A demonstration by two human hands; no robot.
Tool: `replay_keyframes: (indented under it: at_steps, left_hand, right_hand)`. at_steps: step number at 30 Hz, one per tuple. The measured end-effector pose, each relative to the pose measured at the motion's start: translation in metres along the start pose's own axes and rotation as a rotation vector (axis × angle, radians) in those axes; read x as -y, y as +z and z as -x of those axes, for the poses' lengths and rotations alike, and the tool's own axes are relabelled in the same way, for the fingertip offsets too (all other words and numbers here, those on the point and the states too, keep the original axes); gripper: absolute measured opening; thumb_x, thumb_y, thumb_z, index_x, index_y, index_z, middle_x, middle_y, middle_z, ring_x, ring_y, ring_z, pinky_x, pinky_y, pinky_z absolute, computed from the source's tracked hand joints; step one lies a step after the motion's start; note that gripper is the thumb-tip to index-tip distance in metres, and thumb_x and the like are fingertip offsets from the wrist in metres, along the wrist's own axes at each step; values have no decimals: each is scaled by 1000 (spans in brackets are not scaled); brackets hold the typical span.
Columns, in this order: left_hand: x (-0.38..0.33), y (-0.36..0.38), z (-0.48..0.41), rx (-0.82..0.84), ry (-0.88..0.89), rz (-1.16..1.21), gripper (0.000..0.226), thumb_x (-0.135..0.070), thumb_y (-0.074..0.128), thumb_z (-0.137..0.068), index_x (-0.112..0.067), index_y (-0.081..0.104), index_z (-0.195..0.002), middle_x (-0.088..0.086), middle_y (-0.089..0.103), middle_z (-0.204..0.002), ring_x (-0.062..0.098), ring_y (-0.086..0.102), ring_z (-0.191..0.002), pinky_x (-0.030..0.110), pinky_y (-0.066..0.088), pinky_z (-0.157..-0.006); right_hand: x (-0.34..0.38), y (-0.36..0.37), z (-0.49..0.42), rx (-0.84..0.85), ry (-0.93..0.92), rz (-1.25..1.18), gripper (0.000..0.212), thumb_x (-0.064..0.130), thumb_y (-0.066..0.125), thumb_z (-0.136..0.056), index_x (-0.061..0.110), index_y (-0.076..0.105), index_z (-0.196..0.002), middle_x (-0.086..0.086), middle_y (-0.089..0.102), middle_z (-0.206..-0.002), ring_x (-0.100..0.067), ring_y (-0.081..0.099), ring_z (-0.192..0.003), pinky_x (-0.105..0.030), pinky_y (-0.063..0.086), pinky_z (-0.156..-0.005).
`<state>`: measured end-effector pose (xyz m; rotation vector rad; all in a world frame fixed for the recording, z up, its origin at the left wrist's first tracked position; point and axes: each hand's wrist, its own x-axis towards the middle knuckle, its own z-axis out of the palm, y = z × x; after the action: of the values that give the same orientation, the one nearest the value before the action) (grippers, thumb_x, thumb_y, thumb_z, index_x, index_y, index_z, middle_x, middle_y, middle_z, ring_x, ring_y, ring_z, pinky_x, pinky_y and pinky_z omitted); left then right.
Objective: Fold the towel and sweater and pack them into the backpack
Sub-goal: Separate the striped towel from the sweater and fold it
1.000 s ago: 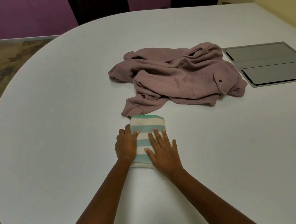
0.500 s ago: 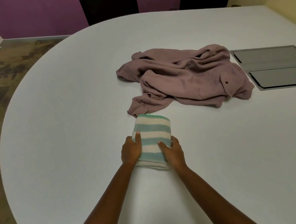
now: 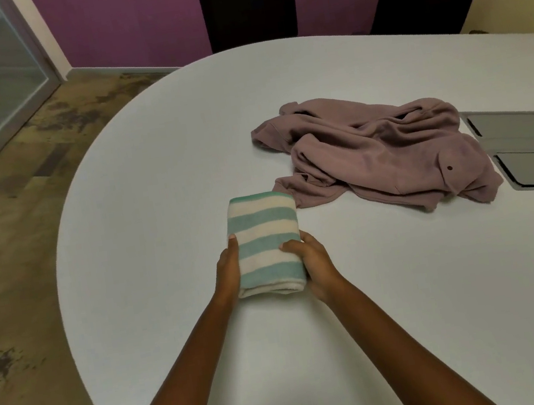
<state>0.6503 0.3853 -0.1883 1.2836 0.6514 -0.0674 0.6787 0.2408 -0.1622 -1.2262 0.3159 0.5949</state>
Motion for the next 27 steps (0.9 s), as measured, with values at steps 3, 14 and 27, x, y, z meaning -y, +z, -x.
replay_keyframes:
  at_steps: [3,14,27]
  left_hand:
    - [-9,-28,-5,55,-57,130,78,-69,48,-77,-13,50,-131,19,59,-125,37,57,-114,56,42,-100]
    - [-60,-131,-44,-215,120,-381,49,-46,43,-94,-4,60,-112,22,64,-111,35,63,-101,44,52,-90]
    - [-88,-200,-92,-204,110,-699,68,-56,52,-80,-3,51,-122,19,60,-117,34,59,-103,37,45,-83]
  right_hand:
    - [-2,23,-9,67,48,-39,51,3,58,-82,10,45,-131,-18,56,-126,-32,57,-108,-39,53,-80]
    - [-20,121,-46,161,165,300,48,11,54,-93,11,34,-137,-12,48,-135,-22,53,-105,-20,50,-57]
    - [-61,198,-88,188,-63,627,71,16,65,-85,9,23,-142,-10,45,-136,-28,47,-124,-40,45,-101]
